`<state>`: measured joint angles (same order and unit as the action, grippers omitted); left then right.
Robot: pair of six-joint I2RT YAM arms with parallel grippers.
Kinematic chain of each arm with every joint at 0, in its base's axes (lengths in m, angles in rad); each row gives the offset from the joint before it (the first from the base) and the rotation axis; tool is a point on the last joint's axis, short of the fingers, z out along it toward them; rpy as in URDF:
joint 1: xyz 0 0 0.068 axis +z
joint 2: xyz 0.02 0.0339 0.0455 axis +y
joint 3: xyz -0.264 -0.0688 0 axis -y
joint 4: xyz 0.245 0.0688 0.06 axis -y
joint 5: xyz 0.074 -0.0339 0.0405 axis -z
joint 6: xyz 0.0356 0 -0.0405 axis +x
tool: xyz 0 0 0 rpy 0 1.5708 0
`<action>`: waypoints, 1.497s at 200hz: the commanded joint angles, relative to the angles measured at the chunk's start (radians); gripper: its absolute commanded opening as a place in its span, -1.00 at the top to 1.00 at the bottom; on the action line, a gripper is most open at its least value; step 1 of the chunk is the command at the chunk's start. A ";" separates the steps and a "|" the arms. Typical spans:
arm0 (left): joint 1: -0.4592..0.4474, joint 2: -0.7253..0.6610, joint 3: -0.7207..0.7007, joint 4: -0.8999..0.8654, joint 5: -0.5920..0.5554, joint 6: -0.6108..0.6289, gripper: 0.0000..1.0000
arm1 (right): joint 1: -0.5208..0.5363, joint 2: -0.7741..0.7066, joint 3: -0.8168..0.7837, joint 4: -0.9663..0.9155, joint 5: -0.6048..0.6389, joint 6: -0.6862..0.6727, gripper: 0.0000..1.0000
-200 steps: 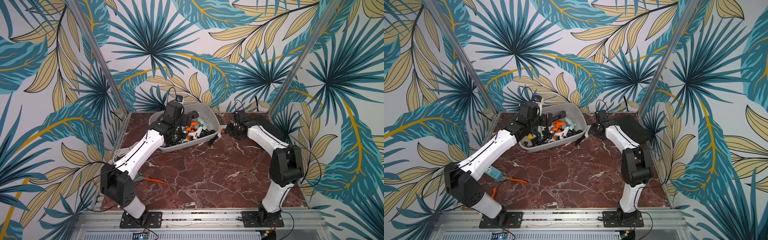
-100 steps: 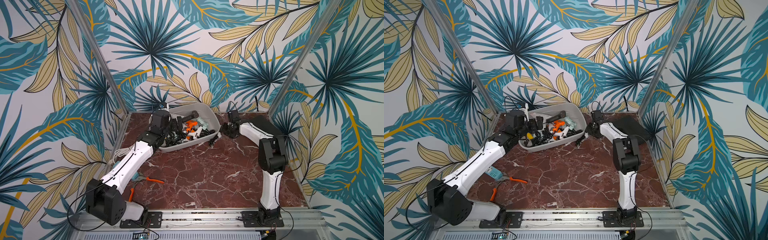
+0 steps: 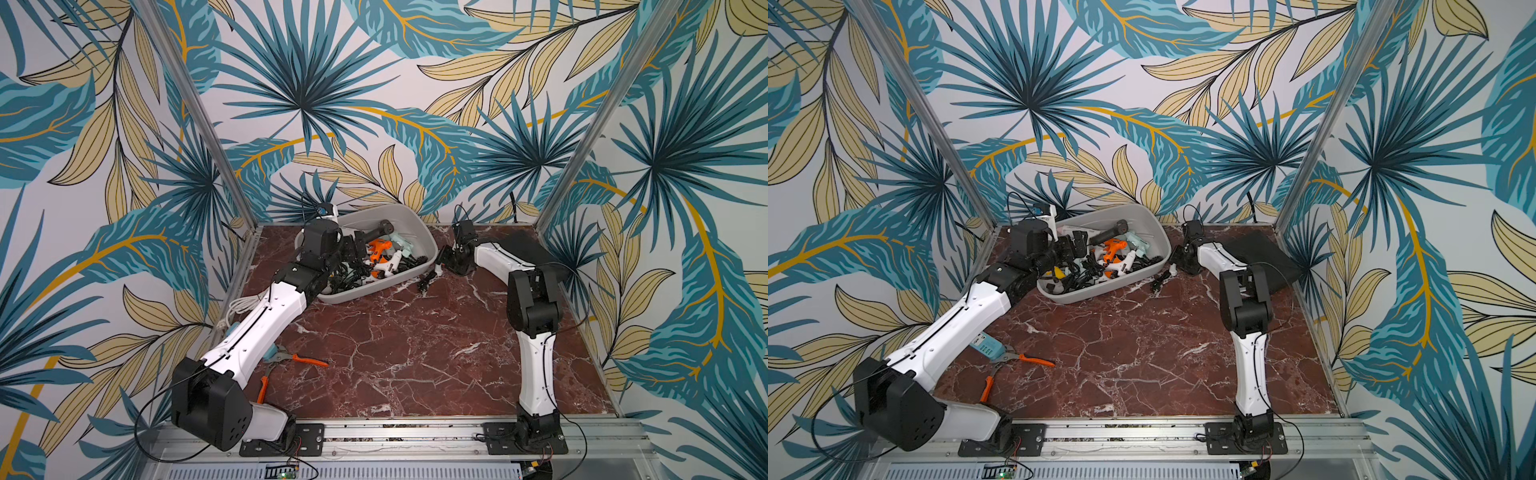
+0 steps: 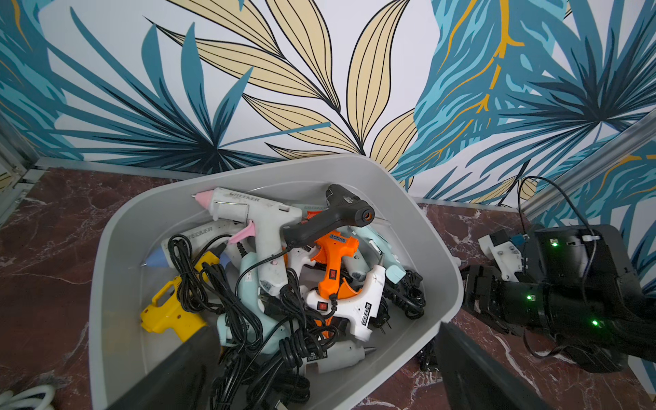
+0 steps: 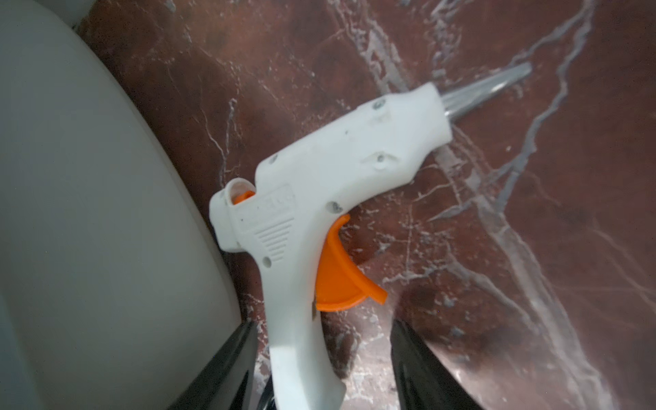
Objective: Put the hot melt glue gun into the storage box
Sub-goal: Pick up the hot melt adhesive gun from the center of the board.
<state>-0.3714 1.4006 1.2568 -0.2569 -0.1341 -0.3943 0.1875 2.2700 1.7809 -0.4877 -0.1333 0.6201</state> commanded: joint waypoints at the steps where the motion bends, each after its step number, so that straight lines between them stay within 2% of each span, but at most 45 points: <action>1: 0.005 0.000 -0.010 0.030 0.013 -0.014 -0.99 | 0.017 0.041 0.047 -0.077 -0.028 -0.013 -0.29; 34: 0.005 0.004 -0.001 0.036 0.021 -0.020 -1.00 | 0.017 0.050 0.049 -0.215 0.076 -0.026 -0.28; 67: 0.005 0.009 0.005 0.028 0.022 -0.019 -1.00 | 0.018 0.004 0.026 -0.305 0.206 -0.034 -0.05; 94: 0.006 0.002 0.001 0.035 0.024 -0.023 -1.00 | 0.018 -0.022 0.022 -0.361 0.236 -0.061 0.05; 113: 0.006 -0.002 -0.004 0.037 0.022 -0.027 -1.00 | 0.018 -0.022 0.020 -0.378 0.218 -0.082 0.03; 147: 0.005 -0.003 -0.005 0.035 0.019 -0.027 -1.00 | 0.018 0.009 0.028 -0.390 0.186 -0.094 -0.21; 165: 0.006 -0.002 -0.004 0.032 0.018 -0.028 -1.00 | 0.018 0.026 0.042 -0.395 0.179 -0.097 -0.21; 209: 0.006 0.001 -0.008 0.043 0.019 -0.040 -1.00 | 0.019 0.003 0.032 -0.393 0.181 -0.121 0.36; 241: 0.006 0.019 0.015 0.024 0.069 -0.028 -1.00 | 0.020 -0.086 -0.031 -0.339 0.187 -0.175 0.76; 299: 0.004 0.033 0.042 0.005 0.246 -0.047 -1.00 | 0.021 -0.438 -0.361 0.018 0.073 -0.303 0.91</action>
<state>-0.3710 1.4330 1.2594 -0.2535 0.0143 -0.4324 0.2054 1.9888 1.5173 -0.6674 0.0105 0.3958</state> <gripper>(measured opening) 0.998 0.267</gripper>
